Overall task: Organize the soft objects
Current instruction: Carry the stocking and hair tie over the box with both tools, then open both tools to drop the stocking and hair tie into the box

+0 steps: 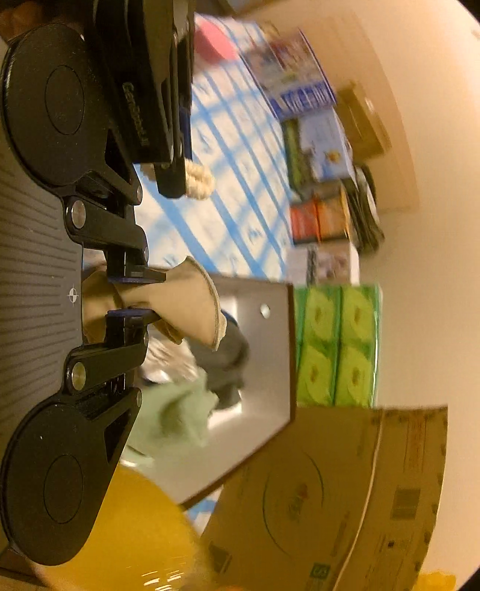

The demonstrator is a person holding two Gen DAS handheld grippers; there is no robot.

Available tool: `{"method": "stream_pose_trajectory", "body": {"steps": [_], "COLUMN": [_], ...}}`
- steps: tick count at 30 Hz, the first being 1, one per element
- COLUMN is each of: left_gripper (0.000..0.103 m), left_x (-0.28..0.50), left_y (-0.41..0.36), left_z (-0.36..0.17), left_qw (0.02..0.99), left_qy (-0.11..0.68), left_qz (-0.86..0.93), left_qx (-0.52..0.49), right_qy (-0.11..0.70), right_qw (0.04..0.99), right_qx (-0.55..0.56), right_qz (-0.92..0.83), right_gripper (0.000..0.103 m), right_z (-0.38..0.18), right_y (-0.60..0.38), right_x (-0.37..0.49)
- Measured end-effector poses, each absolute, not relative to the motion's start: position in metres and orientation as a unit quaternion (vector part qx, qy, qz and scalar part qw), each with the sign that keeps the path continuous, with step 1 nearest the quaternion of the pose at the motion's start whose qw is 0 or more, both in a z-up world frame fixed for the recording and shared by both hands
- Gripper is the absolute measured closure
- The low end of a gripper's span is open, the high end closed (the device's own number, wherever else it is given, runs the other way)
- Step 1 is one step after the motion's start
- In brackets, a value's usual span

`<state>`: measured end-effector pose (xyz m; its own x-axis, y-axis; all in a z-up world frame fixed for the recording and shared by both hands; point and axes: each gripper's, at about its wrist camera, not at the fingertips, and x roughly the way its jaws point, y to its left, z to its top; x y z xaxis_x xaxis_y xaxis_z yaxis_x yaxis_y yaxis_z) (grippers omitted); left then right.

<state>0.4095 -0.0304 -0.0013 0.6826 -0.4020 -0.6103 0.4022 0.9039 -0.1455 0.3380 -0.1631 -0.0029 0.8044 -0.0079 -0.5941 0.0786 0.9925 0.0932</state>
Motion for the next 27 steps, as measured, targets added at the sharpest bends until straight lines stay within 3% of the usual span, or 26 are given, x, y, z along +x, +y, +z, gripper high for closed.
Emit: {"method": "stream_pose_trajectory", "body": {"steps": [20, 23, 27], "left_gripper": [0.085, 0.075, 0.069], "left_x": [0.556, 0.564, 0.566], "left_y": [-0.106, -0.115, -0.120], "left_z": [-0.034, -0.040, -0.047], "left_qw": [0.883, 0.877, 0.877], "left_qy": [0.336, 0.340, 0.348], "left_qz": [-0.326, -0.338, -0.331], "left_qx": [0.028, 0.029, 0.031], "right_qy": [0.319, 0.318, 0.335], "right_qw": [0.923, 0.919, 0.908], "right_qx": [0.133, 0.140, 0.146], "right_qz": [-0.170, -0.188, -0.207], "right_gripper": [0.090, 0.089, 0.076], "right_z": [-0.027, -0.031, -0.036], "right_y": [-0.231, -0.237, -0.243], "right_x": [0.451, 0.454, 0.456]}}
